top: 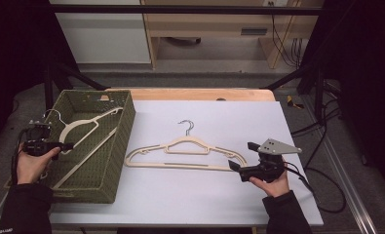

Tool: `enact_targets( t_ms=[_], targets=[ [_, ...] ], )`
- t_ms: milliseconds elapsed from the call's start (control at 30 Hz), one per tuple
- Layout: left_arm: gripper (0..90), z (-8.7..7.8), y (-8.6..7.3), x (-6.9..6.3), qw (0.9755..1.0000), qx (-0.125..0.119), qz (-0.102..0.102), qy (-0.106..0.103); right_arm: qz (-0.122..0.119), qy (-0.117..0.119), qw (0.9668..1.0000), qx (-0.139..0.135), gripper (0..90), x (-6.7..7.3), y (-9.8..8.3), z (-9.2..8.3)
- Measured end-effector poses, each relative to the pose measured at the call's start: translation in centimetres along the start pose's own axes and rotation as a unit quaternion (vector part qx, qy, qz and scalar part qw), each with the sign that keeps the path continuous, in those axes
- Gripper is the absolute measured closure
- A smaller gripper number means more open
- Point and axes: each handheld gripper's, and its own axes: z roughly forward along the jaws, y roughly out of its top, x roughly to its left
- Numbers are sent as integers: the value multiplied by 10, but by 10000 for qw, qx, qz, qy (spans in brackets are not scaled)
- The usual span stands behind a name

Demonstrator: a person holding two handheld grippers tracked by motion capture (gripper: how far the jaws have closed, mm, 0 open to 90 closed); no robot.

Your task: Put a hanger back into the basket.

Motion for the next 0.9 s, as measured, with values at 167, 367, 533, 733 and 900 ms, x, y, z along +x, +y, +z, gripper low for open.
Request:
enact_targets(
  t_ms=[167, 367, 533, 733, 900],
  targets=[
    [399, -4, -2, 3, 10000, -39, -20, -76, 28, -16, 10000, -14, 55, 0, 0, 0],
    [395, -13, -2, 2, 9996, -220, -13, -195, 30, -20, 10000, -30, 54, 0, 0, -1],
    [382, -26, 0, -3, 9975, -629, 21, -324, 30, -20, 10000, -37, 53, 0, 1, -1],
    [333, -46, 4, -24, 9889, -1313, 331, -618, 11, -22, 10000, -50, 52, -1, 1, -2],
    [269, -66, 7, -52, 9738, -1913, 747, -975, 36, -21, 10000, -52, 52, -2, 1, -1]
  ],
)
